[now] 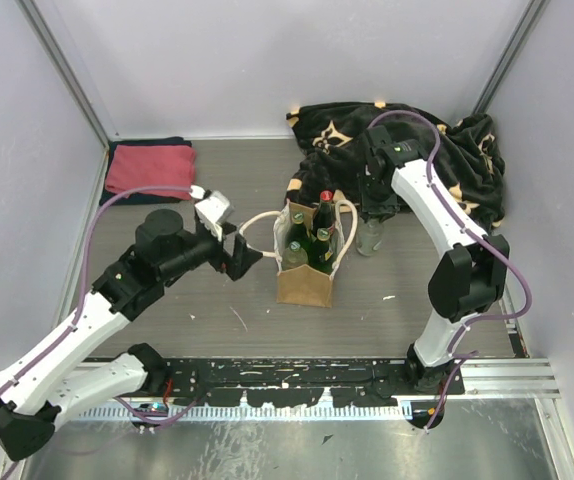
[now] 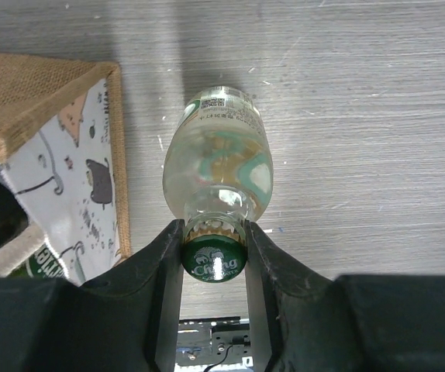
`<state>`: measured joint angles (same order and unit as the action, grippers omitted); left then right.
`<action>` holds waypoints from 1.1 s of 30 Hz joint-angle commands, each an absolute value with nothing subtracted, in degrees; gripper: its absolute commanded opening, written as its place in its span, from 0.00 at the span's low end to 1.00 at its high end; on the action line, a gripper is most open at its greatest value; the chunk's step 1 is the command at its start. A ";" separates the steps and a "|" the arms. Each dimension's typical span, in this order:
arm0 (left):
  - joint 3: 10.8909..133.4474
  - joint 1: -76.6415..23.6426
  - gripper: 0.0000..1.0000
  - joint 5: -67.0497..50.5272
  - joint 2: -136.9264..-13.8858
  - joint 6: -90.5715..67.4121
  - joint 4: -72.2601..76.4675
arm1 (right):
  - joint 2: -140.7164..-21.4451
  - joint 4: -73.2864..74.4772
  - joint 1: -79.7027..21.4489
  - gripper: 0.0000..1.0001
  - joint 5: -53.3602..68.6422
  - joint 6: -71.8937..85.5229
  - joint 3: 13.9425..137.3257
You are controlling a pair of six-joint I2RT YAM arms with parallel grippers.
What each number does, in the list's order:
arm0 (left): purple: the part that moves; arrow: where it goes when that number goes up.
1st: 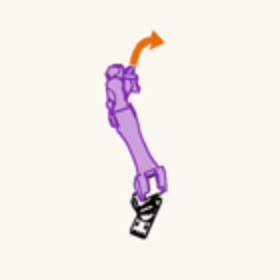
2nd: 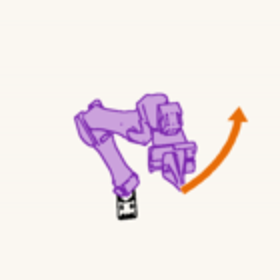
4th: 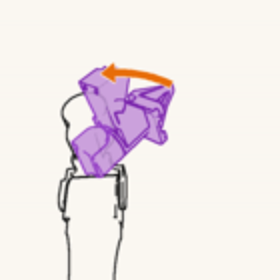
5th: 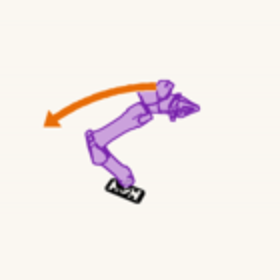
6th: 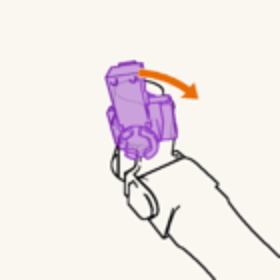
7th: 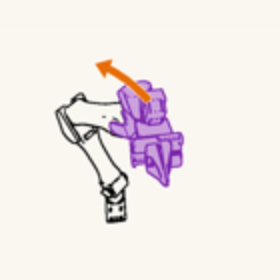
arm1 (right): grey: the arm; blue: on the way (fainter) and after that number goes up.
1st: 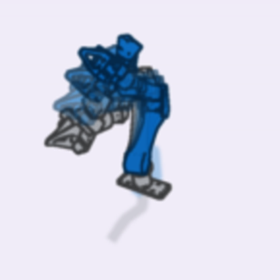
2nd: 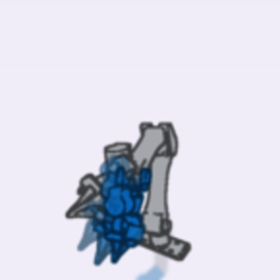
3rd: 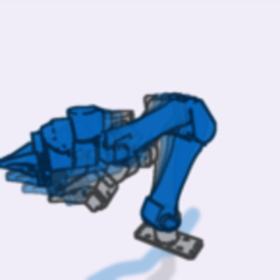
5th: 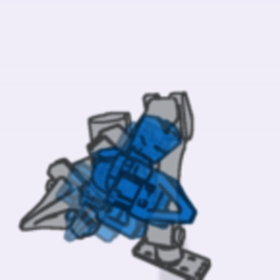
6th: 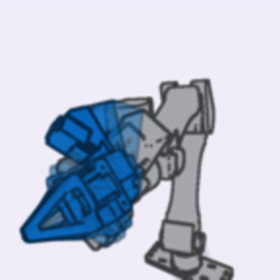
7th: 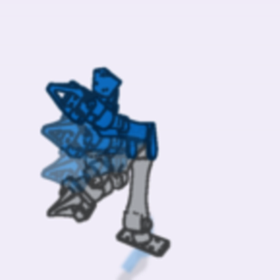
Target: Place the beverage into the canvas bag
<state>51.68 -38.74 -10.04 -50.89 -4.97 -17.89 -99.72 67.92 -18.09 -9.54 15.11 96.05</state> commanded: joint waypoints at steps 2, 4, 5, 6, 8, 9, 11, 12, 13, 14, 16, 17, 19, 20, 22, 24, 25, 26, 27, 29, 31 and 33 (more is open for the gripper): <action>52.28 -45.04 0.94 -13.06 -50.66 8.78 -17.15 | -94.21 67.15 -14.48 0.01 -11.70 14.00 100.32; 51.01 -47.19 0.94 -14.36 -51.01 11.77 -16.69 | -93.27 67.51 -12.89 0.01 -11.31 13.70 101.07; 50.19 -48.29 0.94 -14.93 -51.11 13.28 -16.02 | -92.91 67.83 -12.13 0.01 -11.19 13.57 101.65; 49.25 -49.48 0.94 -15.38 -51.18 15.03 -15.27 | -92.59 68.26 -11.52 0.01 -11.06 13.34 102.59; 47.22 -51.64 0.95 -15.38 -51.56 18.40 -13.00 | -92.33 69.20 -10.56 0.01 -10.87 13.04 104.26; 46.41 -52.21 0.95 -15.46 -51.94 19.75 -11.93 | -92.18 69.71 -10.32 0.01 -10.84 12.89 105.10; 45.27 -52.63 0.95 -16.25 -53.40 21.82 -9.92 | -92.00 70.63 -10.05 0.01 -10.54 12.68 106.42; 44.80 -52.76 0.95 -16.84 -53.99 22.50 -8.79 | -91.91 70.99 -10.01 0.01 -10.36 12.62 106.93; 44.29 -52.96 0.95 -17.20 -54.70 23.05 -7.59 | -91.69 71.19 -9.97 0.01 -10.17 12.57 107.16; 43.90 -53.30 0.95 -17.25 -55.46 23.70 -6.50 | -91.49 71.37 -9.97 0.01 -10.07 12.57 107.36; 43.40 -53.50 0.96 -16.59 -57.49 24.55 -4.07 | -90.96 71.54 -9.93 0.01 -9.74 12.61 107.32; 43.34 -53.52 0.96 -16.26 -58.41 24.93 -2.98 | -90.77 71.54 -9.92 0.01 -9.57 12.57 107.24; 43.12 -53.56 0.96 -15.80 -59.93 26.13 -0.66 | -90.26 71.50 -9.87 0.01 -9.19 12.49 106.57; 43.00 -53.53 0.96 -15.76 -60.73 26.57 0.15 | -90.00 71.39 -9.90 0.01 -9.15 12.42 106.30; 42.76 -53.68 0.97 -15.82 -61.83 27.87 1.24 | -89.67 71.22 -9.89 0.01 -8.99 12.33 105.90; 42.44 -53.92 0.97 -15.79 -62.96 29.31 2.04 | -89.51 71.19 -9.85 0.01 -8.69 12.31 105.89; 42.25 -54.02 0.97 -15.72 -63.42 30.02 2.47 | -89.41 71.14 -9.84 0.01 -8.56 12.32 106.09; 41.89 -54.09 0.97 -15.61 -63.97 30.77 3.07 | -89.46 71.17 -9.84 0.01 -8.41 12.34 106.37; 41.64 -54.18 0.97 -15.48 -64.55 31.37 3.65 | -89.47 71.19 -9.80 0.01 -8.24 12.39 106.80; 41.34 -54.20 0.97 -15.42 -65.86 32.06 4.47 | -89.47 71.63 -9.77 0.01 -7.97 12.35 107.81; 41.17 -54.20 0.97 -15.96 -66.98 32.20 4.74 | -89.47 72.32 -9.78 0.01 -7.76 12.36 109.29; 40.98 -54.45 0.97 -16.60 -67.83 32.25 4.75 | -89.44 73.21 -9.76 0.01 -7.65 12.31 111.17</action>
